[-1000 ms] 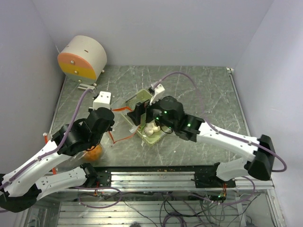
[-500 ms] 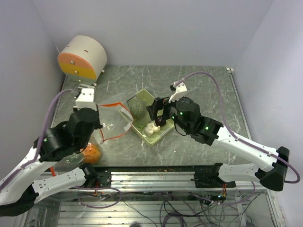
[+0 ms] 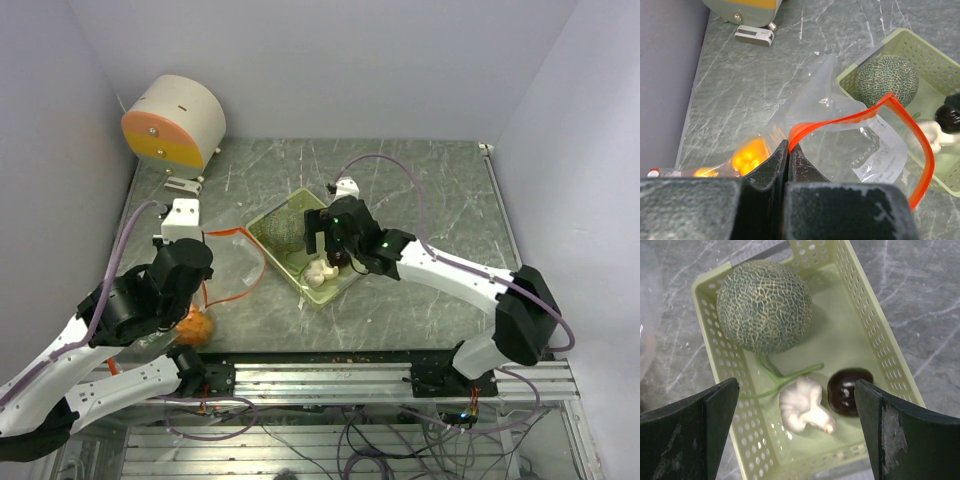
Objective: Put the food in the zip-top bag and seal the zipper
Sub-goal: Pick up the fake fruit from the bin.
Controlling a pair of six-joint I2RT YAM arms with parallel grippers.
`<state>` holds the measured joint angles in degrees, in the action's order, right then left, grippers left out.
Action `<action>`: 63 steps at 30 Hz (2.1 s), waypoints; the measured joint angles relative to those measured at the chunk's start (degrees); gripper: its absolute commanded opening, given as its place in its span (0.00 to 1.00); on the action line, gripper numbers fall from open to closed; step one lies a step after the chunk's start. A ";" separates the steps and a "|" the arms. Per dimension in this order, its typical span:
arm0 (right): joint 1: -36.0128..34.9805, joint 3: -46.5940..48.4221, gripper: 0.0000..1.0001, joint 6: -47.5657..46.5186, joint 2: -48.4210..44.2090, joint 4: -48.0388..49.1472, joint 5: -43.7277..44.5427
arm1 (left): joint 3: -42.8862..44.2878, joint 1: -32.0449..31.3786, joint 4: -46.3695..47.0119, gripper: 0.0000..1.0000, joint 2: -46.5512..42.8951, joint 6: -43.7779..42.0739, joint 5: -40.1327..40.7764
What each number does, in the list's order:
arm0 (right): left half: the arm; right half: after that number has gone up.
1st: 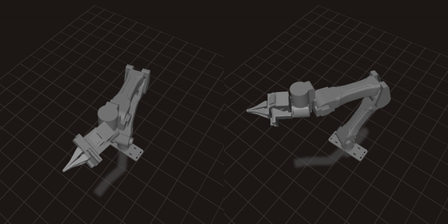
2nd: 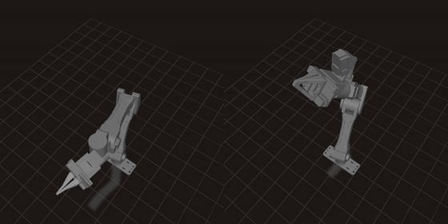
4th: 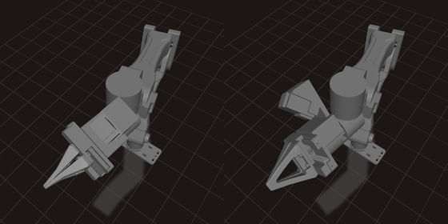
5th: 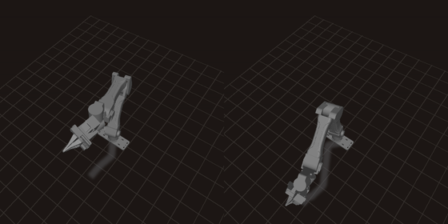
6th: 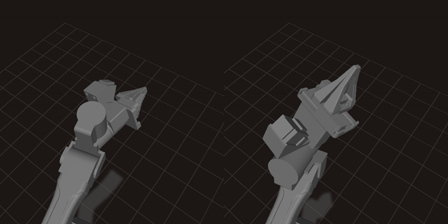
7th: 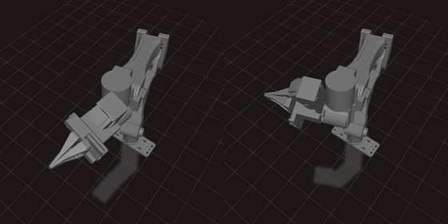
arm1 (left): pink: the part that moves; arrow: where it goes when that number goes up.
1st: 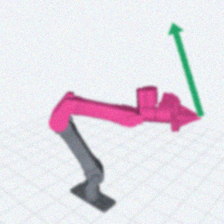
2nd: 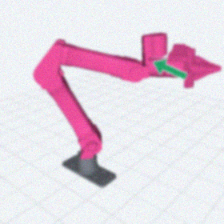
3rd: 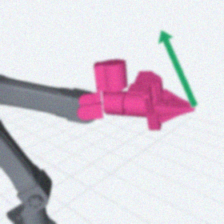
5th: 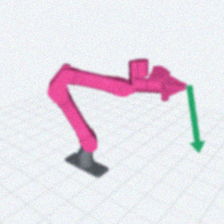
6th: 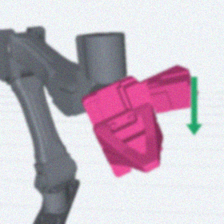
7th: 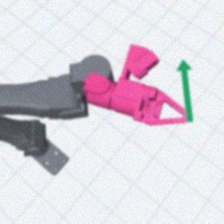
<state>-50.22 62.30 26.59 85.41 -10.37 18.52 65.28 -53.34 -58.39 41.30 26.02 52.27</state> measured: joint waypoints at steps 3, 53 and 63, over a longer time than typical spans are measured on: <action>1.73 1.95 1.00 -0.02 3.58 1.70 -2.58 | -0.57 0.00 -0.11 0.07 -0.37 0.26 -0.02; 3.52 -4.59 0.25 0.94 4.72 -2.71 1.20 | -2.89 0.00 2.84 0.07 -2.86 -0.13 -3.65; -3.08 -8.81 0.24 -4.59 -20.44 4.55 -15.21 | -4.17 0.00 3.48 0.07 -1.33 -0.11 -4.02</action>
<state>-53.30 53.49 22.00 64.97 -5.82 3.31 61.10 -53.34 -54.92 39.97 25.91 48.25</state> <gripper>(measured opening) 0.507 0.077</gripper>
